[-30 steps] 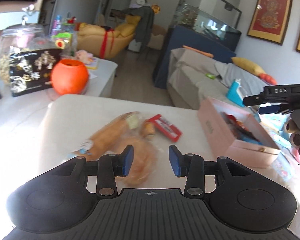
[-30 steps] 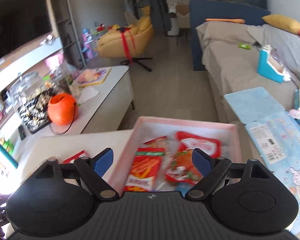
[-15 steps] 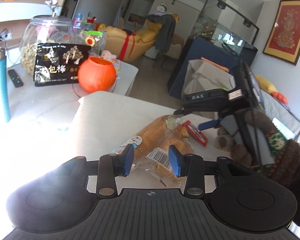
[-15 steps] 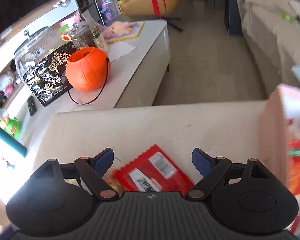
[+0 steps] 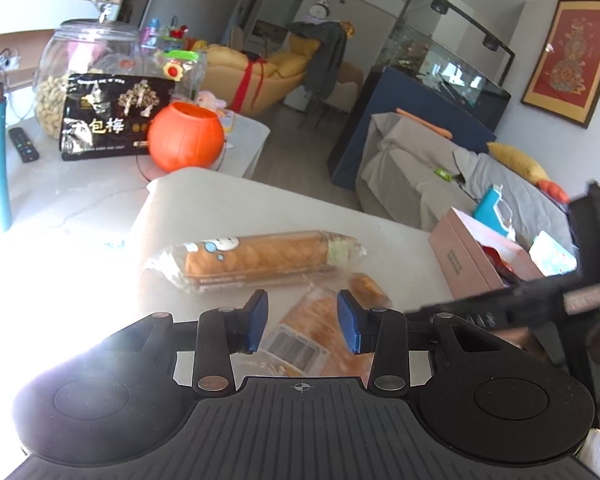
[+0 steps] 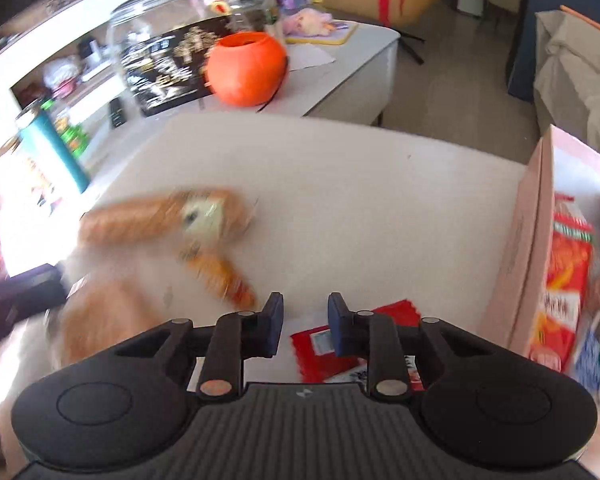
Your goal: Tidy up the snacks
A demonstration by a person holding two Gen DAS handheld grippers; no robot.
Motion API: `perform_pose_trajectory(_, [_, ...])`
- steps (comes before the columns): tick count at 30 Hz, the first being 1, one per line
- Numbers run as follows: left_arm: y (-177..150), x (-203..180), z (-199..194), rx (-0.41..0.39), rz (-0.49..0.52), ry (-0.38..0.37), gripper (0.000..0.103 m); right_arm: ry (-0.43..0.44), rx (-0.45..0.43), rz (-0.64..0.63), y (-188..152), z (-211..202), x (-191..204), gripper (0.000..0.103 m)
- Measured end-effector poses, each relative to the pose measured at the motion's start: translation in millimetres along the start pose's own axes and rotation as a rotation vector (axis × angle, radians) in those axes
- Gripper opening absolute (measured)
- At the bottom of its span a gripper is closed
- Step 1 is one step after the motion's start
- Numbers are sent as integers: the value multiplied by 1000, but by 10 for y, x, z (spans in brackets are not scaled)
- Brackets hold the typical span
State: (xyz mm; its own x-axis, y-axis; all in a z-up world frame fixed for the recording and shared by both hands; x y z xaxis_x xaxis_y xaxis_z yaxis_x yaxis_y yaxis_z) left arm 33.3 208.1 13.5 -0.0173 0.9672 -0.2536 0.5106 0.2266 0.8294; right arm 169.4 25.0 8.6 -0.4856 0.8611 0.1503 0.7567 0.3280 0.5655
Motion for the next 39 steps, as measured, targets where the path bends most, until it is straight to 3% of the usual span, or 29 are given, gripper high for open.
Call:
perform_pose_trajectory(4, [-69, -120, -18, 41, 48, -10, 42, -4, -9, -42, -367, -258, -20, 24])
perform_pose_trajectory(8, [-169, -251, -37, 100, 112, -19, 43, 6, -34, -42, -514, -478, -79, 25])
perform_pose_trajectory(9, [-183, -291, -58, 108, 127, -25, 43, 5, -60, -51, -525, -531, -83, 32])
perform_pose_trajectory(10, [-182, -330, -84, 110, 137, -26, 42, -2, -82, -60, -527, -568, -93, 52])
perform_pose_trajectory(12, [-126, -424, -153, 90, 162, -34, 42, -33, -138, -60, -530, -631, -147, 73])
perform_pose_trajectory(16, [67, -564, -114, 59, 196, -54, 42, -43, -138, -27, -639, -598, -288, 72])
perform_pose_trajectory(19, [210, -609, 82, 48, 194, -41, 42, -65, -148, -15, -789, -592, -384, 56])
perform_pose_trajectory(22, [316, -620, 349, 64, 189, -36, 42, -96, -180, 10, -906, -708, -504, 48])
perform_pose_trajectory(27, [385, -587, 831, 138, 170, -12, 42, -104, -205, 126, -1153, -871, -835, 49])
perform_pose_trajectory(32, [321, -626, 1077, 210, 175, -1, 42, -74, -268, 221, -1359, -968, -1097, 55])
perform_pose_trajectory(36, [166, -847, 991, 269, 187, -126, 42, -59, -284, 243, -1371, -978, -1141, 72])
perform_pose_trajectory(39, [-35, -1120, 845, 327, 274, -247, 42, -61, -286, 251, -1366, -973, -1145, 73])
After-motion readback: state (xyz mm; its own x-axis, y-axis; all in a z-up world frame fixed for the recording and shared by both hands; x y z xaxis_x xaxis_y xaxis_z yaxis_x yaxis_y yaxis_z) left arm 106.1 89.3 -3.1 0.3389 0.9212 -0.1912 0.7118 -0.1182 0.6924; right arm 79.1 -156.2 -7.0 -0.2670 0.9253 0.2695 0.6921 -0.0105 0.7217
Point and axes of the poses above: each gripper's, at about its wrist camera, not at the fingertips, and z roughly the way its jaws point, x to its left, y to its top, the point moved 4 cm from there along z, roughly the way its jaws point, and after that the axes turned 8 degrees about z, right-handed, at the moved point
